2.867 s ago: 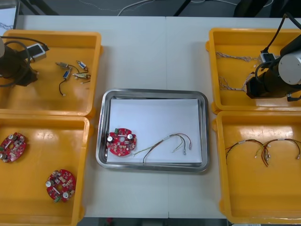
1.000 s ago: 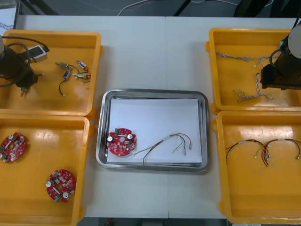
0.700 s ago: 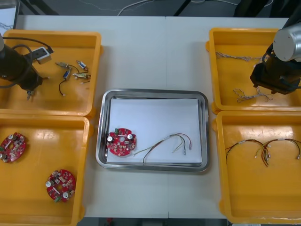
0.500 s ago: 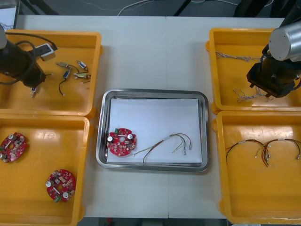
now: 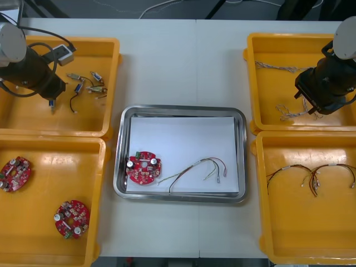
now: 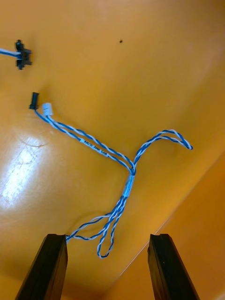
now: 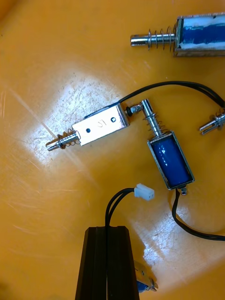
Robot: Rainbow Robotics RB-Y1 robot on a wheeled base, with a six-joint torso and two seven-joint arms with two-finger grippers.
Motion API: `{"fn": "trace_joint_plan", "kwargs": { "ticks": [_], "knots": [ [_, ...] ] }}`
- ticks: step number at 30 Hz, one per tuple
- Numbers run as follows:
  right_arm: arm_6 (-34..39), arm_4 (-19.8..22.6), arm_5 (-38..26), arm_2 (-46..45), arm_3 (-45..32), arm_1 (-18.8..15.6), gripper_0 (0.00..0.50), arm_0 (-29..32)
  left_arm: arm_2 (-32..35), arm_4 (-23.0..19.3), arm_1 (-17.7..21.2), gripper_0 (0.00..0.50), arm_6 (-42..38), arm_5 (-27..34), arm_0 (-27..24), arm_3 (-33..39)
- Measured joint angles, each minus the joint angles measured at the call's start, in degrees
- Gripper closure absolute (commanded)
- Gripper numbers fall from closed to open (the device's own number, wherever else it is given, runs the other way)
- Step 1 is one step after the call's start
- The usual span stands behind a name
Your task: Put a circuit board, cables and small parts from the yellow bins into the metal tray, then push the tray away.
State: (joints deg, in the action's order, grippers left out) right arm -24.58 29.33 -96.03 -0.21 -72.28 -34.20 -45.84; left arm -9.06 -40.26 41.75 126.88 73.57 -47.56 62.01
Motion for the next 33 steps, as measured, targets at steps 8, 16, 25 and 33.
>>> {"fn": "trace_joint_plan", "kwargs": {
  "ticks": [8,16,25,33],
  "knots": [
    [0.0,0.0,3.9,-0.6,10.5,0.6,0.000,-2.8,0.0,0.4,0.0,0.123,0.0,-0.7,0.5,0.0],
    [0.0,0.0,7.9,-0.6,14.8,1.7,0.000,-3.0,0.2,0.4,0.0,0.014,0.0,-0.5,0.7,0.0],
    [0.0,0.0,10.9,-0.9,17.6,2.2,0.000,-3.7,8.5,0.6,-0.1,0.000,0.0,7.4,2.2,0.4],
    [0.0,0.0,11.0,-0.9,17.8,2.4,0.500,-4.0,10.7,0.6,-0.1,0.000,-0.1,7.7,3.8,0.6]
  ]
}}
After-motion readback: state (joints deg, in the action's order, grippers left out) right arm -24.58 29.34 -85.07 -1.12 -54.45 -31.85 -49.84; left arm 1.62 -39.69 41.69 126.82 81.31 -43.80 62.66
